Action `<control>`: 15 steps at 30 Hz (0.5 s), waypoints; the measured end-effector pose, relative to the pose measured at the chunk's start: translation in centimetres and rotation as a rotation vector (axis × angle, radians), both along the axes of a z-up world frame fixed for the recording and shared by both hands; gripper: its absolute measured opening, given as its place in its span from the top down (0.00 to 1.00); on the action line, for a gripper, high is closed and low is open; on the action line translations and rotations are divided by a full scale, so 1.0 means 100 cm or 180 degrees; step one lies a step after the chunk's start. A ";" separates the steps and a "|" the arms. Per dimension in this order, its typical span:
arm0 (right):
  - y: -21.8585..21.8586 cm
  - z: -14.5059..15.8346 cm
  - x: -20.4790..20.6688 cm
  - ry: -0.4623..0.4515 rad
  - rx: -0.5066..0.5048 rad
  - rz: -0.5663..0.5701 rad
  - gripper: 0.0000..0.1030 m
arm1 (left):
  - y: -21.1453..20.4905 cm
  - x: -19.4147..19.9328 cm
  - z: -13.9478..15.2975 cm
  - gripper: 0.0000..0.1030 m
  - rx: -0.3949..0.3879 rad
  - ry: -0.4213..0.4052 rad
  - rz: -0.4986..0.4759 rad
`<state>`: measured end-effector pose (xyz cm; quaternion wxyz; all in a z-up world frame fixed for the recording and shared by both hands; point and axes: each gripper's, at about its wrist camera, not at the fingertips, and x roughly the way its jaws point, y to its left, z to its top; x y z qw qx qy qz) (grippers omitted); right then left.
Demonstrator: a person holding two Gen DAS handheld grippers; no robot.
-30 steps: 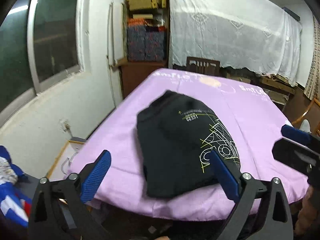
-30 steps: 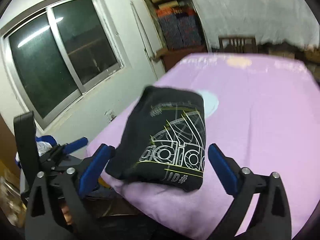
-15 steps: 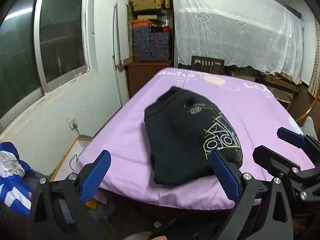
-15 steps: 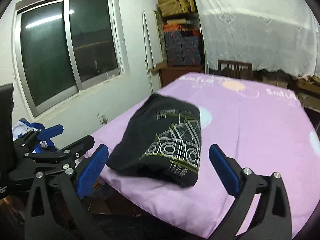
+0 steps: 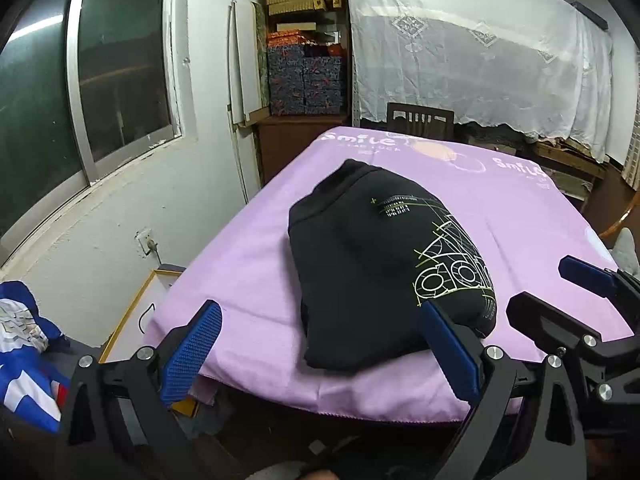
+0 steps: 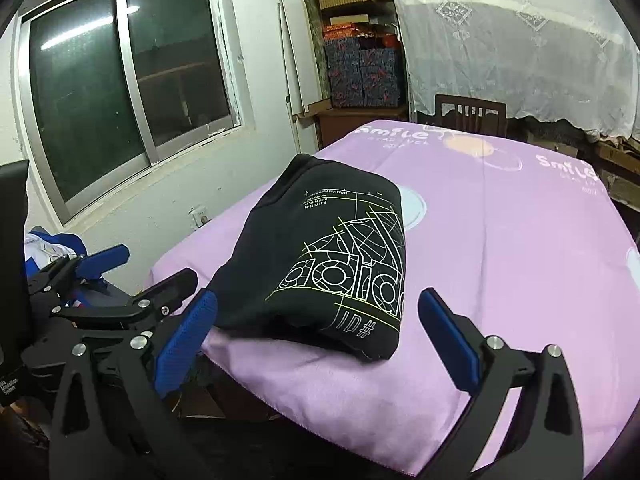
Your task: Fold large clothes
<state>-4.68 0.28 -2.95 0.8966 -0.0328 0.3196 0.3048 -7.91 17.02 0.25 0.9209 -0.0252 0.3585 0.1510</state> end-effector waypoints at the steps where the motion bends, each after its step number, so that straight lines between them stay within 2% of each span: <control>1: -0.001 0.001 0.001 -0.0011 0.0002 -0.0010 0.05 | 0.000 0.000 0.001 0.04 0.0010 -0.0010 0.0003; 15: -0.002 0.000 0.001 0.0000 0.0036 -0.0014 0.04 | 0.000 0.000 0.002 0.04 -0.0016 0.0005 -0.0018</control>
